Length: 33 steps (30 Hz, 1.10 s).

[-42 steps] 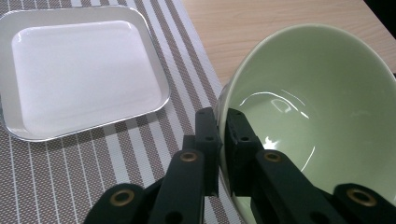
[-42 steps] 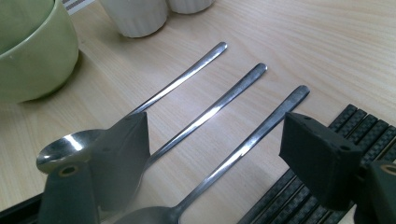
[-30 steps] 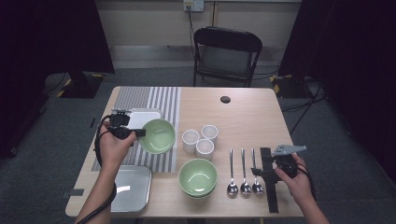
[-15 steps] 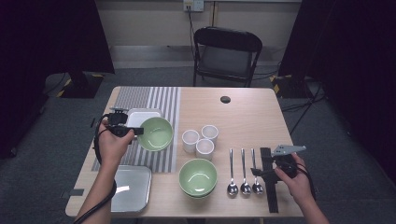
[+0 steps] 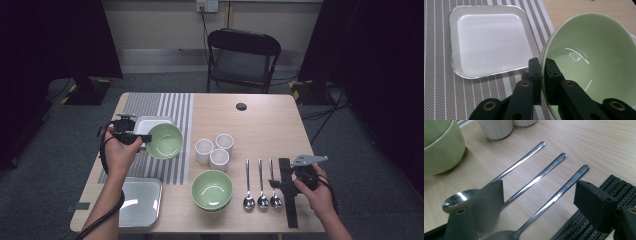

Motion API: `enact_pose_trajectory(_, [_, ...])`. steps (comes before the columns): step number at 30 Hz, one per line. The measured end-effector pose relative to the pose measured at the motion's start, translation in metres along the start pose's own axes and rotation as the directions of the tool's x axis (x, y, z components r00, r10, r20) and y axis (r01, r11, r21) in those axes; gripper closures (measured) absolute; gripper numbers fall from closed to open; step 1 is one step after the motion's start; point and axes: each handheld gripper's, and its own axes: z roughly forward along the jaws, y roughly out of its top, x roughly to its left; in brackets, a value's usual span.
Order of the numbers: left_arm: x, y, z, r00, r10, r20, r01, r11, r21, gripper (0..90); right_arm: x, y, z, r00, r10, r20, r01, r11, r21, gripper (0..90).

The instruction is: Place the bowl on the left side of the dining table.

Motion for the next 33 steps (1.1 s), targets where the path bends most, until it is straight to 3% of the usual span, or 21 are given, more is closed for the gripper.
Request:
enact_pose_trajectory(5, [0.002, 0.001, 0.001, 0.9999, 0.011, -0.004, -0.011, 0.9999, -0.004, 85.5, -0.001, 0.0, 0.0, 1.0, -0.001, 0.004, 0.001, 1.0, -0.001, 23.1])
enact_pose_trajectory(24, [0.011, 0.009, 0.003, 0.9992, -0.017, -0.035, 0.017, 0.9998, -0.008, 85.5, -0.004, -0.002, -0.002, 0.9999, 0.013, 0.004, -0.013, 1.0, -0.006, 23.1])
enact_pose_trajectory(33, [0.017, 0.011, 0.006, 0.9994, -0.025, -0.023, 0.025, 0.9997, -0.004, 85.6, -0.003, -0.002, -0.001, 0.9998, 0.017, 0.004, -0.017, 1.0, -0.005, 23.2])
